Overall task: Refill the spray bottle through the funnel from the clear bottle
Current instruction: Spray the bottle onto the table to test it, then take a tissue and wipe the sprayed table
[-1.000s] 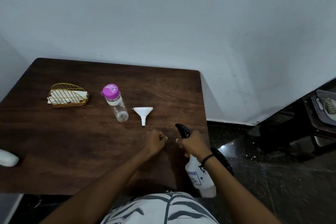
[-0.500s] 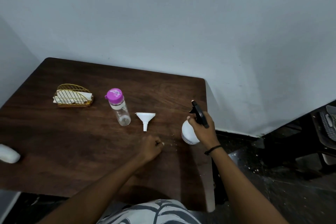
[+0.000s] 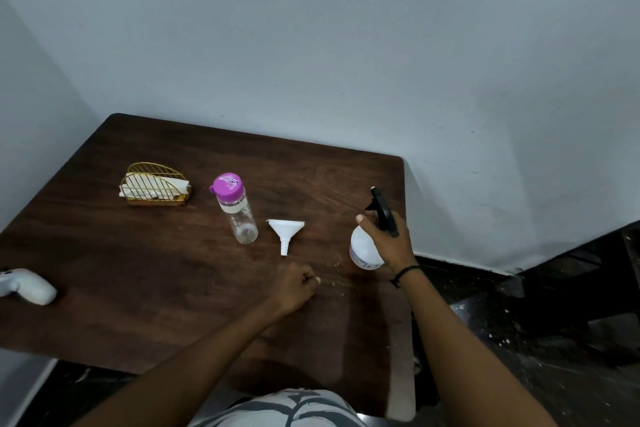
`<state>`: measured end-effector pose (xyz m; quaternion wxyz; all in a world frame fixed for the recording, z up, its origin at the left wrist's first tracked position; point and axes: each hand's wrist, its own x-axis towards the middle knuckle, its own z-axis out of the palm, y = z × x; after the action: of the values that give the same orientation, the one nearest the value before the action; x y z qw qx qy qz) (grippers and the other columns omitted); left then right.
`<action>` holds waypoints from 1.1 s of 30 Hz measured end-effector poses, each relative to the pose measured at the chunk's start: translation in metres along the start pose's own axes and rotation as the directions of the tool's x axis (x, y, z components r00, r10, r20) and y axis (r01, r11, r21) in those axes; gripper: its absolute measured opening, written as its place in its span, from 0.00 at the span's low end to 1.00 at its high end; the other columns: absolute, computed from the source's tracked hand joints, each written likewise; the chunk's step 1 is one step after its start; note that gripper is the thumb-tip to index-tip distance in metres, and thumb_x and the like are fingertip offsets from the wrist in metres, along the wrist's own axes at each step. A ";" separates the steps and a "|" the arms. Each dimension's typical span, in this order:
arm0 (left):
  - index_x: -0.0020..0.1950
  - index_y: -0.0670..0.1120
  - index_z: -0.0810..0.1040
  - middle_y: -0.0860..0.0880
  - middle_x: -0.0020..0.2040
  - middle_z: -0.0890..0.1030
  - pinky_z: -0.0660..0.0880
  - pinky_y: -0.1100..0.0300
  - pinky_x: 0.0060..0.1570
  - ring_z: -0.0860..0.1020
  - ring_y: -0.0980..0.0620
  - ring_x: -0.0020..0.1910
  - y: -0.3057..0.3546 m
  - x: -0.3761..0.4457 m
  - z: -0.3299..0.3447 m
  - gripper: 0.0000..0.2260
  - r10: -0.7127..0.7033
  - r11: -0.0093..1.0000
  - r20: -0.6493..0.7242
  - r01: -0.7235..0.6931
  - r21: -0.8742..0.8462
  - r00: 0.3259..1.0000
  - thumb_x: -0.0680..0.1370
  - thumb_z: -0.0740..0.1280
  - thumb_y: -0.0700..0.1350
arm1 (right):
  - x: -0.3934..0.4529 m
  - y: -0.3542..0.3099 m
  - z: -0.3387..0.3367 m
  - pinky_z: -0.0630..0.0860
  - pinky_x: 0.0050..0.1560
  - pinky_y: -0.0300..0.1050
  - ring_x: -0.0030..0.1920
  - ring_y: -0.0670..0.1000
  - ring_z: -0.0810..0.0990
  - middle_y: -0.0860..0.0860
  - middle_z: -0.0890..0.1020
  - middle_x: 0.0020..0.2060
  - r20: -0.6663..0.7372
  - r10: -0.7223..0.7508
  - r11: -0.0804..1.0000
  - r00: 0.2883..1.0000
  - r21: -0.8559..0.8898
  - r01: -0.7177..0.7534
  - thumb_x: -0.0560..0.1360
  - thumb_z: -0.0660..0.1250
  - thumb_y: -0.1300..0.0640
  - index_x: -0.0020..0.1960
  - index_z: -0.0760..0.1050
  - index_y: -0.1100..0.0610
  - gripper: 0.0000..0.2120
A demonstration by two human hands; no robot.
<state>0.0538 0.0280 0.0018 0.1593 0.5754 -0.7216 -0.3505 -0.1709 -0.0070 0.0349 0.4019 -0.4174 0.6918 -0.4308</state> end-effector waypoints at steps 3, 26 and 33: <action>0.32 0.46 0.82 0.52 0.31 0.83 0.75 0.60 0.37 0.79 0.56 0.31 -0.001 0.000 0.003 0.11 0.006 1.000 0.011 -0.006 -0.002 1.000 0.75 0.70 0.46 | -0.001 -0.001 -0.004 0.75 0.51 0.44 0.51 0.46 0.79 0.45 0.81 0.48 0.012 -0.032 0.999 0.999 -0.023 0.032 0.68 0.78 0.42 0.52 0.79 0.47 0.17; 0.52 0.49 0.81 0.52 0.44 0.84 0.78 0.58 0.41 0.80 0.58 0.42 -0.018 -0.013 -0.132 0.07 0.191 0.978 -0.452 -0.210 0.007 0.872 0.77 0.65 0.45 | -0.077 -0.115 0.126 0.70 0.45 0.36 0.44 0.47 0.76 0.47 0.77 0.42 0.150 -0.697 0.674 0.701 -0.196 0.712 0.76 0.68 0.60 0.43 0.77 0.56 0.03; 0.53 0.46 0.81 0.50 0.43 0.83 0.77 0.59 0.38 0.79 0.56 0.39 -0.061 -0.012 -0.212 0.06 0.161 0.987 -0.626 -0.143 0.080 0.763 0.79 0.65 0.43 | -0.062 -0.186 0.219 0.73 0.44 0.42 0.45 0.49 0.75 0.49 0.77 0.45 0.345 -0.737 0.548 0.581 -0.197 0.813 0.78 0.65 0.59 0.46 0.75 0.55 0.02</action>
<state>0.2357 -0.0345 0.1107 0.4114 0.6013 -0.6754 -0.1136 0.0924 -0.0592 0.1536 0.1658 -0.7876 0.4469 -0.3905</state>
